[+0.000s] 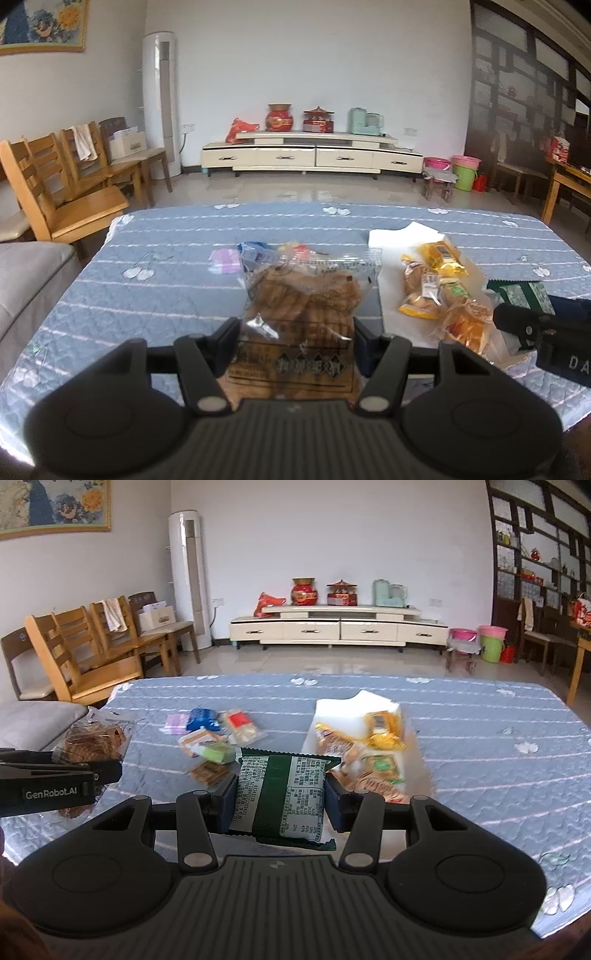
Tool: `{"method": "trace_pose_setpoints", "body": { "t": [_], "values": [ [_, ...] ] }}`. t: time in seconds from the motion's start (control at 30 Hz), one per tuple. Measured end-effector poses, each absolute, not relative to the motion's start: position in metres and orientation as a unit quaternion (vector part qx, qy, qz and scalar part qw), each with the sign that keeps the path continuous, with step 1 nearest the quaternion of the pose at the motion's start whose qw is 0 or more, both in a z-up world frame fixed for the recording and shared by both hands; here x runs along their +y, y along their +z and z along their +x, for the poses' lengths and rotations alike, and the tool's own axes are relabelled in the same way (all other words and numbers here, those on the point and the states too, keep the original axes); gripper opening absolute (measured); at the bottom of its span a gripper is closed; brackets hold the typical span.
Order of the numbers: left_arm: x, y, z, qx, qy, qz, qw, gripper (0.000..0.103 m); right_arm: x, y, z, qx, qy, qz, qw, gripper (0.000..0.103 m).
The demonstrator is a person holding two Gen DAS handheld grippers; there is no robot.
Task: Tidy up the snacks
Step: 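Carry the cookie bag and green-striped packet over the white paper with both tools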
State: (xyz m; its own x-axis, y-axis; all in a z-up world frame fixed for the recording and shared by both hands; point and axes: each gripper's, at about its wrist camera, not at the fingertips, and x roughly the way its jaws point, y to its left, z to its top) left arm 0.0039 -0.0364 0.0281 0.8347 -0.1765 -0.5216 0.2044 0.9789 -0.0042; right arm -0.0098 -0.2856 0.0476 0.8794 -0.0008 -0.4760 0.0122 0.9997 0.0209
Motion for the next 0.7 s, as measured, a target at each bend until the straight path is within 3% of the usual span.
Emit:
{"method": "trace_pose_setpoints", "body": {
  "t": [0.7],
  "values": [
    [-0.088, 0.045, 0.029, 0.251, -0.146, 0.046, 0.956, 0.061, -0.312, 0.054, 0.018, 0.227, -0.037, 0.023, 0.973, 0.06]
  ]
}}
